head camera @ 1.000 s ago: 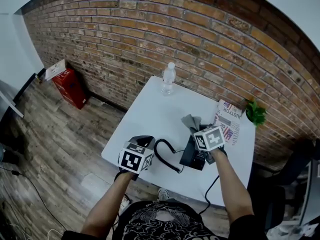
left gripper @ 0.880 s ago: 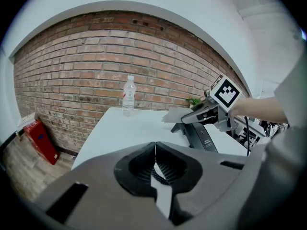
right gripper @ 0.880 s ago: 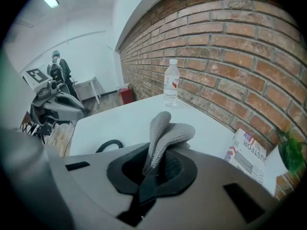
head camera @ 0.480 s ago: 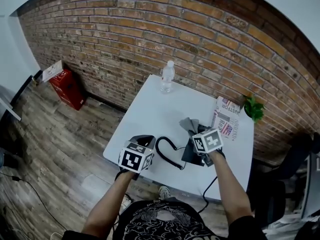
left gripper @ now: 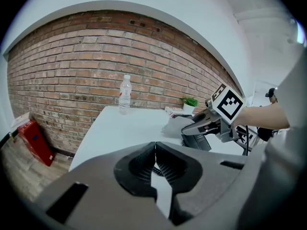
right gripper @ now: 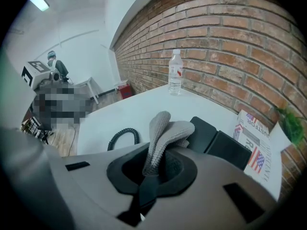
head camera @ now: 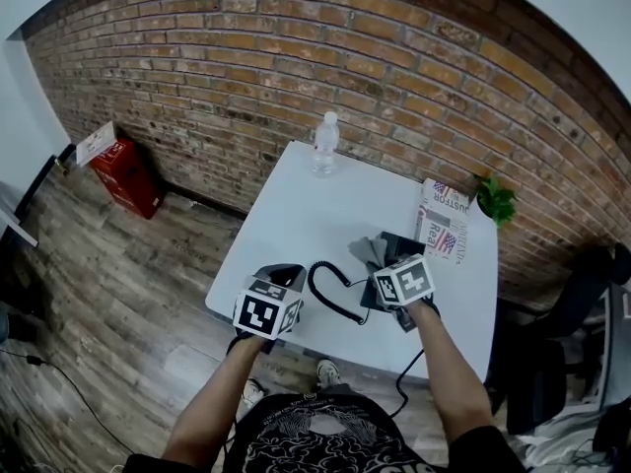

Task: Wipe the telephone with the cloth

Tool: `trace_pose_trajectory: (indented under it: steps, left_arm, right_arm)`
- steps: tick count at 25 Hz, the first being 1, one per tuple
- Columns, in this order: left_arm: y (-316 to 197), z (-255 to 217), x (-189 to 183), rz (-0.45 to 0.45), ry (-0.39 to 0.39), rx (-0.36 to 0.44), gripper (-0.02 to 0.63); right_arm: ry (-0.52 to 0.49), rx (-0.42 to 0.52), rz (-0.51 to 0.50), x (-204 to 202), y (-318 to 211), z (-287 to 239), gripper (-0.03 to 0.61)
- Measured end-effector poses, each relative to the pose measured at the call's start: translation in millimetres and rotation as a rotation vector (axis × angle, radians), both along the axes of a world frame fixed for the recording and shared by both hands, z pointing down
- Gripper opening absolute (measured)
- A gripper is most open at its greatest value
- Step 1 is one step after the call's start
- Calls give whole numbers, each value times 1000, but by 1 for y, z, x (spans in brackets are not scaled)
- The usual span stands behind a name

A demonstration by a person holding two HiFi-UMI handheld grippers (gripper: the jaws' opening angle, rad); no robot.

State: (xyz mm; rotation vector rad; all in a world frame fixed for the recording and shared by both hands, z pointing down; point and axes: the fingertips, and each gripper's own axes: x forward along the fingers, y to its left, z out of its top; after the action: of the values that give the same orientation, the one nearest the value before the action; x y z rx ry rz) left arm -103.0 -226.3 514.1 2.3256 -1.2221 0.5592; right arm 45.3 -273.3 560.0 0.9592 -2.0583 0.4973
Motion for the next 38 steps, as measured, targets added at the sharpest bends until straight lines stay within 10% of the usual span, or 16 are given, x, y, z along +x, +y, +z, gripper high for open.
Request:
trace_pose_trajectory:
  steps: [38]
  left_arm:
    - [43, 20, -5, 157, -28, -47, 6]
  right_arm:
    - [-47, -76, 138, -16, 83, 45, 11]
